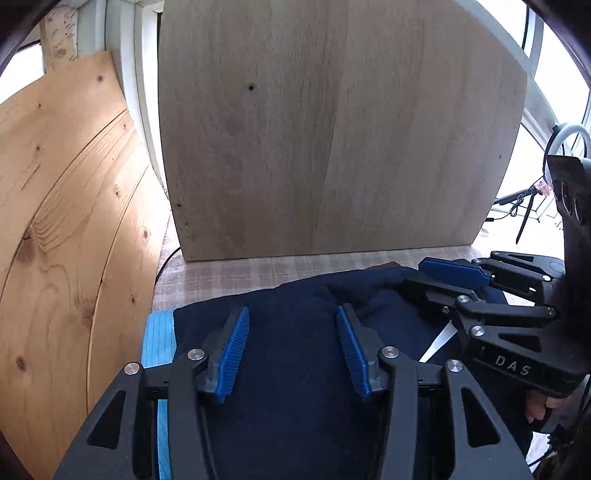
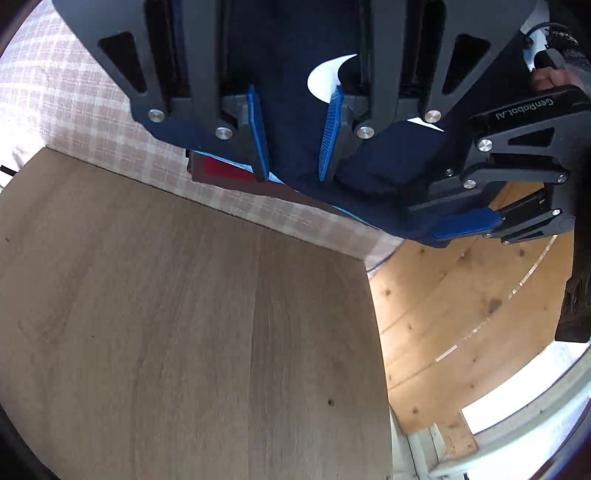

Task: Fold clothes
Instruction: 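Release the shirt and pull both grippers back from the pile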

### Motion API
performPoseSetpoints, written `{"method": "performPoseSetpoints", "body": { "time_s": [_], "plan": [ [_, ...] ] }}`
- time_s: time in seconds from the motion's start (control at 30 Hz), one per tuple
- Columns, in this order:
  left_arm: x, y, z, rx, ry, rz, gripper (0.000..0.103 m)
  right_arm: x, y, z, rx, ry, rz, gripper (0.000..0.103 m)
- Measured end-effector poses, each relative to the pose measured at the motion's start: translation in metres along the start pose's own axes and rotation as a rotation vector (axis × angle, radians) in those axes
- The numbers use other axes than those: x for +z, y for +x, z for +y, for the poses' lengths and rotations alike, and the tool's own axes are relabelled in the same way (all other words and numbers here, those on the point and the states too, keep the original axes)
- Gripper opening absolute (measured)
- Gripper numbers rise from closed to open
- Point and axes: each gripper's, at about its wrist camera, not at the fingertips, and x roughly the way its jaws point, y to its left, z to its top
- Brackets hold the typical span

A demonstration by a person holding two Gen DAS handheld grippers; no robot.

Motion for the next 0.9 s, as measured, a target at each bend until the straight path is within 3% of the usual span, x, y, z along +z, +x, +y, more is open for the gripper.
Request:
{"method": "performPoseSetpoints", "body": {
  "time_s": [0.07,0.17,0.2,0.27,0.3,0.37,0.47,0.8,0.9],
  "plan": [
    [-0.004,-0.016,0.000,0.028,-0.009,-0.024,0.057,0.000,-0.017,-0.002,0.023,0.008,-0.020,0.028],
    [-0.014,-0.045,-0.001,0.085,-0.029,-0.070,0.057,-0.013,-0.051,-0.005,0.013,0.044,-0.055,0.030],
    [-0.020,-0.057,0.000,0.073,-0.040,-0.091,0.057,-0.019,-0.063,-0.006,0.003,0.059,-0.070,0.034],
    [-0.037,-0.086,-0.007,0.054,-0.040,-0.133,0.064,-0.040,-0.090,-0.009,0.010,0.092,-0.112,0.051],
    [-0.044,-0.101,-0.010,0.058,-0.031,-0.151,0.074,-0.052,-0.103,-0.011,0.013,0.110,-0.132,0.052],
    [-0.063,-0.126,-0.023,0.054,-0.004,-0.181,0.077,-0.077,-0.126,-0.013,-0.005,0.131,-0.155,0.054],
    [-0.089,-0.147,-0.044,0.023,0.014,-0.176,0.077,-0.113,-0.157,-0.010,-0.062,0.151,-0.172,0.059],
    [-0.152,-0.172,-0.098,0.099,0.002,-0.113,0.077,-0.173,-0.210,0.016,-0.265,0.096,-0.182,0.069],
    [-0.177,-0.177,-0.117,0.115,-0.006,-0.098,0.078,-0.194,-0.221,0.018,-0.244,0.083,-0.175,0.069]
  ]
}}
